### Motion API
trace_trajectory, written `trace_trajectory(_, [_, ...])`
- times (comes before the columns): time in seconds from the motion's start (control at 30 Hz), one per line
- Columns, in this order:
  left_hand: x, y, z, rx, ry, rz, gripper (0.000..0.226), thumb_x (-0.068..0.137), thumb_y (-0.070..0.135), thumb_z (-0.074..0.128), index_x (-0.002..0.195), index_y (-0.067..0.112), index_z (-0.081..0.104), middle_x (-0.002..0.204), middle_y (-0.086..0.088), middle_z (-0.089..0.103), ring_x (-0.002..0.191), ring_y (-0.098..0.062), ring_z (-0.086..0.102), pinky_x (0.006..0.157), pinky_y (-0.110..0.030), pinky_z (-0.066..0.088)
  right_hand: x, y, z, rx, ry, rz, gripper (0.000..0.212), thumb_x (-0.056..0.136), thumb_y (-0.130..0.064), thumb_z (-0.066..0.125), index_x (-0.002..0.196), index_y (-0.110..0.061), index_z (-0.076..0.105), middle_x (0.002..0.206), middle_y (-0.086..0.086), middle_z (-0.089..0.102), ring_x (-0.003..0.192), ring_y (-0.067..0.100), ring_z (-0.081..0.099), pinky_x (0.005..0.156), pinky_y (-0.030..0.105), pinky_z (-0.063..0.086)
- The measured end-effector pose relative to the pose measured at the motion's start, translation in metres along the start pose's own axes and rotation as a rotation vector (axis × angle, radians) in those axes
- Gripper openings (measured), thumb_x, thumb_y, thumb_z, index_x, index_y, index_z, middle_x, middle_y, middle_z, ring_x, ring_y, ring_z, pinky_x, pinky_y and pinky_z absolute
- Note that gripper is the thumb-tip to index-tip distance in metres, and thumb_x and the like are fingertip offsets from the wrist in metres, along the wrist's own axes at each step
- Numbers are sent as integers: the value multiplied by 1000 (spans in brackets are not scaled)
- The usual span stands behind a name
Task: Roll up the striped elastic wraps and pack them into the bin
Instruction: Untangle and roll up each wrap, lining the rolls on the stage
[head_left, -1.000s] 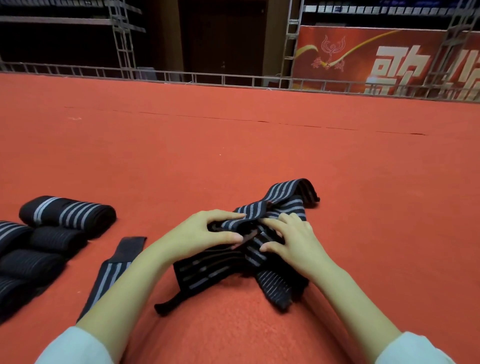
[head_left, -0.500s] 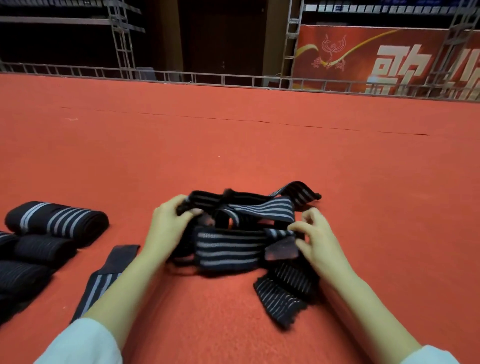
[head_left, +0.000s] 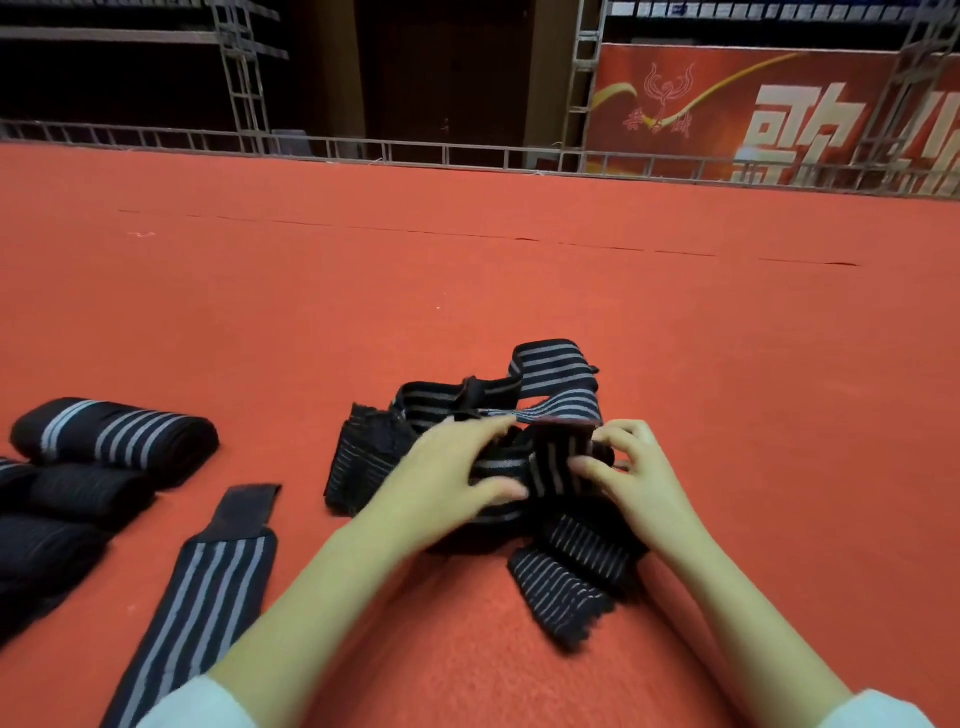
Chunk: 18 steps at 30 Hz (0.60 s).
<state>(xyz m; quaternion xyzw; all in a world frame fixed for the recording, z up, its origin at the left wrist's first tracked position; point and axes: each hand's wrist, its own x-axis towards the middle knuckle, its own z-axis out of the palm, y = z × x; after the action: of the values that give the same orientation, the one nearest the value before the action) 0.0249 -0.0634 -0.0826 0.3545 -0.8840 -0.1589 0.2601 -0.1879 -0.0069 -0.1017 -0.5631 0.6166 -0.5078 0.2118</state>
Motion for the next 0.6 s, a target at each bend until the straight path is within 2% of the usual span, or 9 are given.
trace_trajectory(0.07, [-2, -1, 9, 102, 2, -56, 47, 83, 38, 69, 127, 24, 58, 118, 7, 65, 113, -14, 54, 100, -27, 37, -1, -5, 0, 51, 44, 8, 16, 81, -12, 73, 78, -27, 67, 103, -4, 53, 106, 17, 55, 93, 30, 43])
trace_trajectory(0.17, [-5, 2, 11, 56, 145, -139, 18, 87, 30, 66, 103, 23, 69, 98, 10, 70, 99, -13, 59, 90, -28, 40, -2, -14, -2, 179, 96, 0, 17, 82, -10, 71, 82, -27, 73, 102, -4, 63, 100, 14, 61, 92, 35, 47])
trace_trajectory(0.3, [-3, 5, 6, -3, 239, -179, 19, 85, 21, 68, 104, 23, 71, 99, 10, 71, 100, -10, 61, 92, -27, 42, -2, -36, -5, 408, 218, -1, 22, 87, -4, 65, 87, -24, 72, 78, -15, 72, 74, -4, 63, 71, 12, 48])
trace_trajectory(0.33, [-4, 5, 4, -15, 245, -182, 22, 85, 19, 68, 106, 23, 71, 100, 11, 71, 102, -10, 61, 93, -26, 42, 0, -40, -8, 438, 260, -4, 21, 88, -4, 64, 86, -23, 72, 74, -16, 72, 72, -5, 62, 69, 12, 49])
trace_trajectory(0.43, [-8, 2, 1, 33, 252, -103, 24, 82, 18, 72, 106, 21, 72, 98, 12, 70, 96, -15, 64, 92, -37, 48, 4, -50, -16, 431, 337, 6, 16, 90, -14, 65, 80, -22, 74, 75, -6, 71, 74, 7, 62, 71, 30, 56])
trace_trajectory(0.5, [-13, 2, 2, 62, 269, -25, 23, 81, 31, 70, 101, 21, 74, 98, 12, 68, 87, -17, 65, 86, -42, 50, 7, -56, -23, 399, 350, 17, 18, 91, -19, 64, 76, -18, 72, 71, 0, 68, 69, 11, 60, 62, 33, 55])
trace_trajectory(0.57, [-18, 9, -2, 27, 254, -33, 42, 82, 55, 55, 105, 26, 73, 103, 17, 65, 92, -11, 62, 91, -38, 48, 9, -61, -28, 370, 345, 24, 20, 92, -22, 62, 75, -16, 70, 66, -5, 67, 62, 8, 59, 55, 28, 53])
trace_trajectory(0.6, [-18, 14, -5, 7, 248, -55, 49, 82, 60, 49, 112, 28, 69, 108, 17, 64, 99, -8, 59, 95, -37, 45, 9, -64, -30, 367, 327, 29, 19, 93, -22, 61, 77, -15, 70, 65, -6, 67, 60, 6, 60, 53, 26, 54])
